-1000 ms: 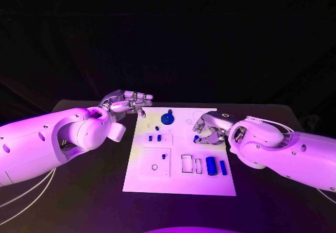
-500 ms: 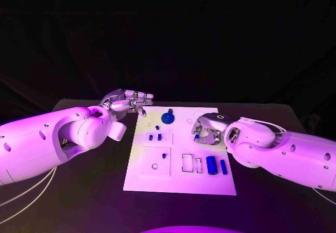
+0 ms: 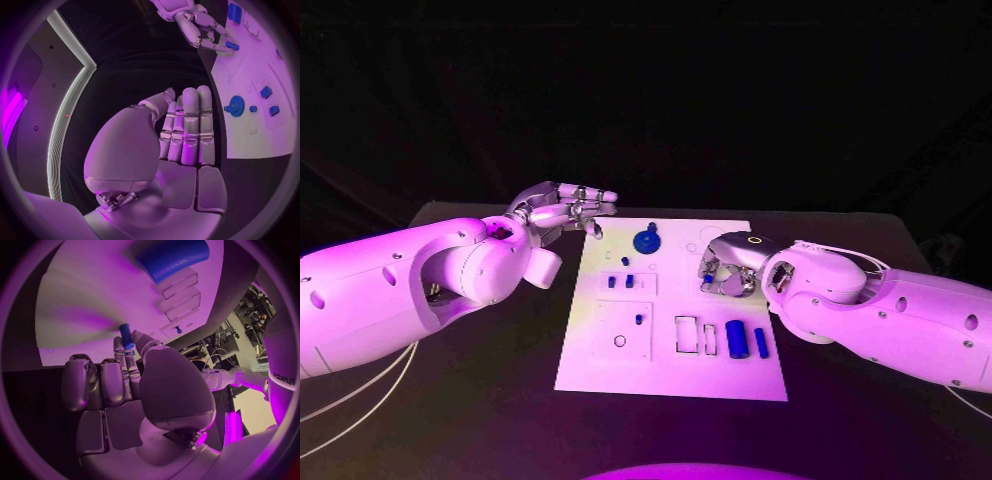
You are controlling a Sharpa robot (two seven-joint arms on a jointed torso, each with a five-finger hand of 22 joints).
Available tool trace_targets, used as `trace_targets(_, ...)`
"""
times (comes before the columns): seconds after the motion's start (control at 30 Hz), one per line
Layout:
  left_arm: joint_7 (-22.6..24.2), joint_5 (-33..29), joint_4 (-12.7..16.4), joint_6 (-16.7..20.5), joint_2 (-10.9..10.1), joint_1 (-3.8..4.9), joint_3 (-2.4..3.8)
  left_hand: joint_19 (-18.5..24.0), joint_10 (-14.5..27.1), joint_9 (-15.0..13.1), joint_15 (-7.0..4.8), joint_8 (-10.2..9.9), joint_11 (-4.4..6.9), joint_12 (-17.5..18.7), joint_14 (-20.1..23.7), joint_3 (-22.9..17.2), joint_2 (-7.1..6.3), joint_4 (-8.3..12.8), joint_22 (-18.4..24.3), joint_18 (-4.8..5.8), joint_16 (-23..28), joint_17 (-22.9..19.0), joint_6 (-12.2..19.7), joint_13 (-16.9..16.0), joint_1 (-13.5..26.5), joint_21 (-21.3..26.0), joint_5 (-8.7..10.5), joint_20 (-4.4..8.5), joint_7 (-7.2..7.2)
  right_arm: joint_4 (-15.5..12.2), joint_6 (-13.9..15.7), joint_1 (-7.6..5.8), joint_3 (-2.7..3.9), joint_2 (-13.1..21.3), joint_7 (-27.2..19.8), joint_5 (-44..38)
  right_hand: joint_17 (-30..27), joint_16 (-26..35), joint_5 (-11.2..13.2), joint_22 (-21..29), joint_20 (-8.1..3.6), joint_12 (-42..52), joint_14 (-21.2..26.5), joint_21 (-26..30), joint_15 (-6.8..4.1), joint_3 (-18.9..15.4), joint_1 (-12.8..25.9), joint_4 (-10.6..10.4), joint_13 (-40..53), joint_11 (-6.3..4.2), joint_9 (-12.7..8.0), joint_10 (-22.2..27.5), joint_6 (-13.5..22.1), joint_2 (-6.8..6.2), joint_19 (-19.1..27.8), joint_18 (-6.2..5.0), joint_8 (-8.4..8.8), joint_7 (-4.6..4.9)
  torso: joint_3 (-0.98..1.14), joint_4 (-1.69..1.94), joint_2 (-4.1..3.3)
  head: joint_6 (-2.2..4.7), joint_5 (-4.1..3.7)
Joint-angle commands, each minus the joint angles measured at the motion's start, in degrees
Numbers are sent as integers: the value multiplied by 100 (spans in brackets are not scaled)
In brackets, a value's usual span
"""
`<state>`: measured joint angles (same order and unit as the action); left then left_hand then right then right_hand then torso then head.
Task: Assemble the parts on the task board
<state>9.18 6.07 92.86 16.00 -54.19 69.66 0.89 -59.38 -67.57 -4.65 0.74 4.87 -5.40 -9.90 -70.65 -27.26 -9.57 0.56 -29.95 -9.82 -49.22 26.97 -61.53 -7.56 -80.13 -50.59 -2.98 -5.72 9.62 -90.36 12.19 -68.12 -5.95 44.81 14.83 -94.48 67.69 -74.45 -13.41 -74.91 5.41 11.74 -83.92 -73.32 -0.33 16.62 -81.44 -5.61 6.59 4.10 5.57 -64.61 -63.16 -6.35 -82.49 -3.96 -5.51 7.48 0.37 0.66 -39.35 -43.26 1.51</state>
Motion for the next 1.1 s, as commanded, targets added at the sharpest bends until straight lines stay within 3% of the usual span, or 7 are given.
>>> trace_targets(0.03, 30, 11, 9, -86, 6, 5, 3, 27, 36, 10, 3, -22, -6, -18, 48, 27, 57, 1, 5, -75, 17, -6, 9, -6, 1, 13, 4, -15, 16, 17, -187, 17, -10, 0, 89, -163, 2, -31, 22, -726, 5, 6, -170, -23, -26, 40, -17, 12, -7, -13, 7, -47, -49, 22, -27, 38, -25, -6, 3, -5, 0, -3, 11)
trace_targets(0.67, 16, 11, 5, -87, 1, 5, 3, 26, 40, 11, 3, -21, -6, -23, 47, 33, 62, -3, 9, -75, 21, -12, 9, -6, 7, 18, 4, -16, 17, -5, -148, 19, -12, 9, 116, -205, 9, -38, 36, -757, -7, -21, -171, -56, -41, 205, -60, 64, -24, -32, -4, -141, -23, -13, -44, 45, 24, -18, 1, -4, 0, -11, -11)
trace_targets(0.8, 14, 11, 4, -82, 2, 5, 3, 26, 40, 11, 3, -21, -6, -23, 47, 33, 62, -3, 9, -75, 21, -12, 9, -6, 7, 18, 4, -16, 17, -31, 14, 20, -12, 11, 81, -202, 24, -53, 138, -827, -35, 21, -178, -184, -77, 395, -199, 180, 3, -68, 28, -328, -164, 50, -102, 72, -33, -26, 2, -2, -1, -8, -11)
trace_targets(1.1, 12, 11, -11, -74, 8, 5, 3, 26, 45, 13, 4, -20, -7, -27, 46, 37, 69, -6, 13, -76, 24, -17, 9, -7, 12, 23, 3, -17, 17, -231, 496, 12, 0, 106, 45, -175, 2, -46, 110, -939, -74, 25, -182, -391, -107, 621, -330, 376, 49, -104, 73, -515, -317, 77, -193, 115, -90, -27, 3, -4, 4, -14, 2)
